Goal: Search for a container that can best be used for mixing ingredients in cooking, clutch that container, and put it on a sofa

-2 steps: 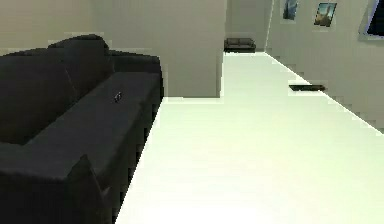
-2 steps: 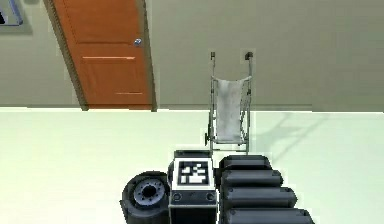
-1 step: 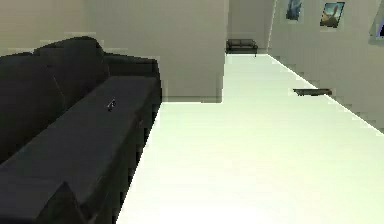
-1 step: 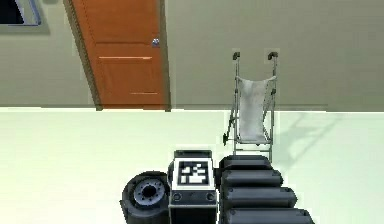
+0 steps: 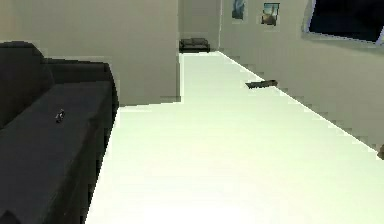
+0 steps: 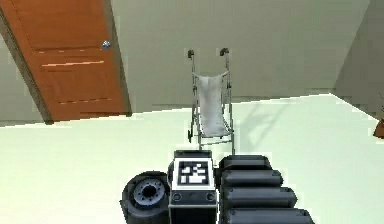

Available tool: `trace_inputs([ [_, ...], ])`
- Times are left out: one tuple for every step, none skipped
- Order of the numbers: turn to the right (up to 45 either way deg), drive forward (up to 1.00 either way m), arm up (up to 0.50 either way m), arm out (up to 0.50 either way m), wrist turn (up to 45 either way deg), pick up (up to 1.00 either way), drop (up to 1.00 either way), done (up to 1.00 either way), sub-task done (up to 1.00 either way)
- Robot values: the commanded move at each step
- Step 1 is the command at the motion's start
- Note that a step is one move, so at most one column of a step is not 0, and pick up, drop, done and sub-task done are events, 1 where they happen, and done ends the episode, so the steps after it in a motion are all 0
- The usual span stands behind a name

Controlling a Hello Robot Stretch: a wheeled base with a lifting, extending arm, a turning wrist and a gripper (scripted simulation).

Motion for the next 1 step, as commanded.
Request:
trace_inputs([
  [0.0,0.3,0.0,0.0,0.0,0.0,0.0,0.0,0.0],
])
